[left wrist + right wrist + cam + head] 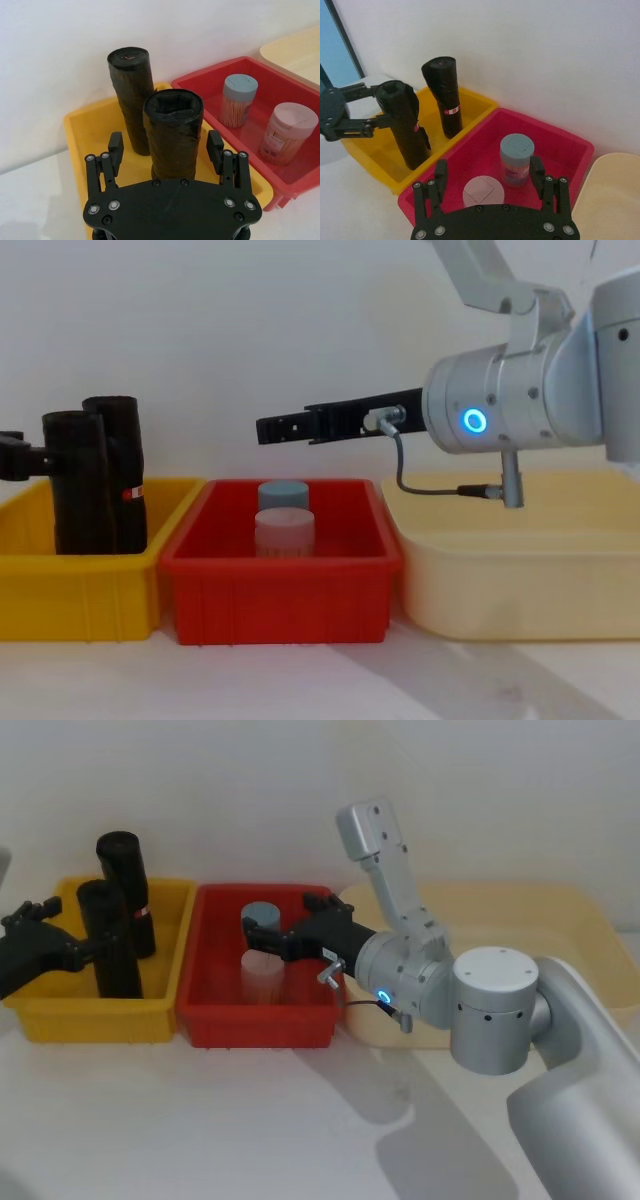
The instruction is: Pick up the garbage bag with the one hand and transfer it to the other hand.
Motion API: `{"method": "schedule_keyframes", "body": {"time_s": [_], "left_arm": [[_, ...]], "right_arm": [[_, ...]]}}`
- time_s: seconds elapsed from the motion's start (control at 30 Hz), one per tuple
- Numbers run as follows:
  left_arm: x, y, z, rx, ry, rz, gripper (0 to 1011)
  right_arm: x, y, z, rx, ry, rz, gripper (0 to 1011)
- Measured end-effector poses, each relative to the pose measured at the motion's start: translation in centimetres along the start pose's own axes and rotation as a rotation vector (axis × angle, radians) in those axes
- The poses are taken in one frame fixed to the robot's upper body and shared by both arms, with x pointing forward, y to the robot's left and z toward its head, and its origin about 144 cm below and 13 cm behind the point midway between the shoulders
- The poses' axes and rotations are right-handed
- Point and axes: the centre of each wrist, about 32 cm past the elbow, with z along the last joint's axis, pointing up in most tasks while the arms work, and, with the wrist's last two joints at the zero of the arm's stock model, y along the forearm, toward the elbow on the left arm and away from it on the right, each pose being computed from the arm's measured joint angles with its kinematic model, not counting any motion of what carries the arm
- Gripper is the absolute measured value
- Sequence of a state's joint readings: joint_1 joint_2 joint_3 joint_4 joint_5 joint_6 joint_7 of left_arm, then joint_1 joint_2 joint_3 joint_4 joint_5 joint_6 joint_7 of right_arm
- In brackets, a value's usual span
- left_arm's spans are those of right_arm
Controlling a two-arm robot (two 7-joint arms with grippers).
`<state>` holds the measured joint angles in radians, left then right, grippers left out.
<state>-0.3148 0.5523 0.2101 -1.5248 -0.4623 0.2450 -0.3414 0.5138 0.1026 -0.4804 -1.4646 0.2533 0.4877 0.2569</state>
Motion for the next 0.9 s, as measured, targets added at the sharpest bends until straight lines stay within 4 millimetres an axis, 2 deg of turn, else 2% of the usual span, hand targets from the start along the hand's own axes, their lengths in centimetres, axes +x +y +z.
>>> {"method": "schedule_keyframes", "body": {"time_s": [0.4,0.9], "left_arm": [[-0.3,-2.2,-0.5,0.006,0.039,-0.030,1002],[-0.6,-3.4,-0.7,0.004,0.062,-0.051,1001]], "right_arm": [[0.2,0.5,-0.2,-0.024,0.014,0.021,1000],[0.2,1.2,-0.4,-0.057,0.036,0.054,999]]}}
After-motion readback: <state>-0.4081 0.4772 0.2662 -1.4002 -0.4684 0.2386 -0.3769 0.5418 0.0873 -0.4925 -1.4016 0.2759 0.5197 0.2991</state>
